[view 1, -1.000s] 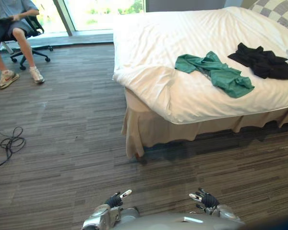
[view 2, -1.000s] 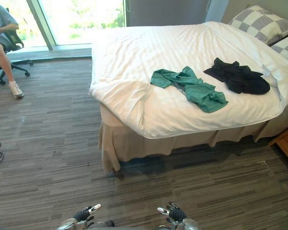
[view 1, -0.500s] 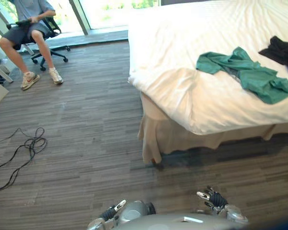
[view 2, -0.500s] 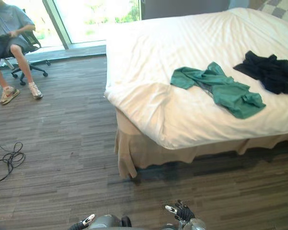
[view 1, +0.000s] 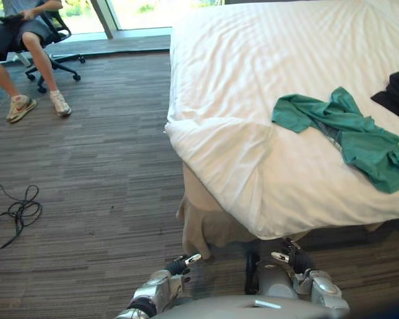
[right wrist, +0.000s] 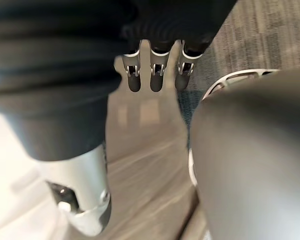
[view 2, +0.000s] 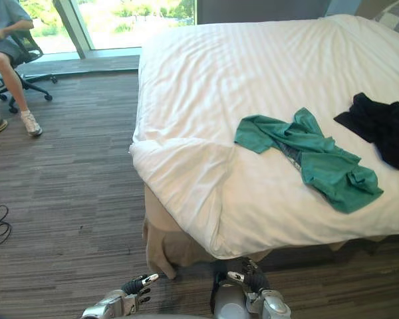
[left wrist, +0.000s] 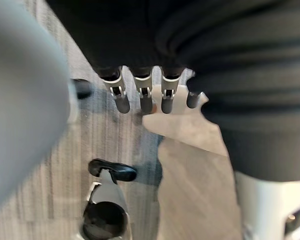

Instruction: Tidy the bed and pick cloth on bed and put in laundry

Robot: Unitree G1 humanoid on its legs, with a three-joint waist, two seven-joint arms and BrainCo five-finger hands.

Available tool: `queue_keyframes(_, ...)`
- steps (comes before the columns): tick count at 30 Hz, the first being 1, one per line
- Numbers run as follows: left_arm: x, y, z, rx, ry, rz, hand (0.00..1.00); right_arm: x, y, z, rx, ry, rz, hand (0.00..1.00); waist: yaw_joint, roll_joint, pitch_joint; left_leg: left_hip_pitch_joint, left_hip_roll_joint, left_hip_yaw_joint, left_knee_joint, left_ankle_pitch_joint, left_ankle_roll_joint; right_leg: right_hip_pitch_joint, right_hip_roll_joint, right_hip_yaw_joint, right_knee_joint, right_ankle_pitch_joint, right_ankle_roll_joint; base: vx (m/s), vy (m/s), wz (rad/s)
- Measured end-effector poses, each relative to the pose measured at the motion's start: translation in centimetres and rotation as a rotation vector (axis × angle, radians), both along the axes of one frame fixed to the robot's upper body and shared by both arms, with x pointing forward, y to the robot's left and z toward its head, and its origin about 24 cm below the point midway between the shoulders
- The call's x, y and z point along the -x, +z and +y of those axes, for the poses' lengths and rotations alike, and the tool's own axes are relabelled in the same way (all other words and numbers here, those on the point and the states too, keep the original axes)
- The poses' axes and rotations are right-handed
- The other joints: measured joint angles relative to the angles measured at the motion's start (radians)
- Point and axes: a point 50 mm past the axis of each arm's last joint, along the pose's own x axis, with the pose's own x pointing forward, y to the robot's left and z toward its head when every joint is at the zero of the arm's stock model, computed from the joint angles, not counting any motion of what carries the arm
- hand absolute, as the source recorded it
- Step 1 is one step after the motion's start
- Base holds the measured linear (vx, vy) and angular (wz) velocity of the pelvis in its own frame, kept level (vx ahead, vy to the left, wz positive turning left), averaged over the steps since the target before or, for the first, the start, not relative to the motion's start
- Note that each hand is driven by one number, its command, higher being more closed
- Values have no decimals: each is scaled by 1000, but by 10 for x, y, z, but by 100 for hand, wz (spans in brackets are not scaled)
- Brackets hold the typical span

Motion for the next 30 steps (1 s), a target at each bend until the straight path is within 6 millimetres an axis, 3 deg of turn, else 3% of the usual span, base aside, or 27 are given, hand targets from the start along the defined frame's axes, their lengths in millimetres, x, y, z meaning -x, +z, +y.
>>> queue_keyframes(3, 6, 0, 10, -41, -29, 9, 0, 5, -5, 11, -49, -15, 53, 0, 9, -24, -19, -12, -3, -2, 4, 4, 1, 74, 23, 19, -172, 44, 32, 11, 13, 11)
queue_keyframes(7, 15, -3, 17, -72, 18, 46, 0, 8, -7, 8, -76, -57, 98, 0, 15, -18, -17, -50, -26, 1, 1, 4, 1, 115, 27, 29, -360, 154, 23, -65, 37, -7)
queue_keyframes(12, 25, -5, 24, -114, 156, 99, 0, 12, -8, 0, -81, -97, 133, 0, 17, 10, -22, -47, -26, -2, -7, 1, -1, 127, 29, 22, -387, 169, 23, -69, -16, 5)
queue_keyframes(18, 39, -5, 51, -207, 618, 184, 0, 15, -9, -9, -103, -149, 167, 0, 20, 13, -25, -47, -1, -6, -27, -11, -24, 123, 45, 3, -388, 165, 24, -49, -47, 2)
queue_keyframes(20, 38, 3, 79, -276, 897, 161, 0, 18, -8, -20, -116, -190, 186, 0, 20, 20, -28, -48, 9, -21, -38, -3, -38, 120, 56, -2, -388, 159, 15, 6, -36, 7)
queue_keyframes(21, 38, 4, 83, -284, 921, 156, 0, 19, -8, -22, -117, -196, 188, 0, 20, 20, -28, -48, 10, -23, -39, -2, -38, 120, 57, -3, -388, 158, 14, 24, -29, 9)
queue_keyframes(23, 26, 24, 126, -374, 1086, 42, 0, 18, -5, -37, -118, -239, 190, 0, 20, 26, -33, -48, 21, -31, -52, 7, -50, 120, 67, -14, -387, 151, 6, 48, -19, 11)
queue_keyframes(24, 21, 31, 137, -399, 1107, -2, 0, 17, -3, -42, -119, -255, 187, 0, 19, 27, -33, -48, 23, -32, -54, 13, -51, 120, 68, -20, -387, 151, 6, 50, -8, 16)
queue_keyframes(26, -3, 63, 175, -483, 1153, -211, 0, 11, 3, -60, -103, -283, 177, 0, 19, 33, -36, -51, 24, -33, -55, 23, -51, 118, 71, -26, -387, 153, 5, 45, 18, 10)
queue_keyframes(30, -44, 114, 209, -539, 1189, -516, 0, -3, 12, -72, -119, -291, 155, 0, 21, 37, -39, -54, 19, -34, -53, 26, -52, 118, 69, -25, -387, 156, 8, 30, 37, 3)
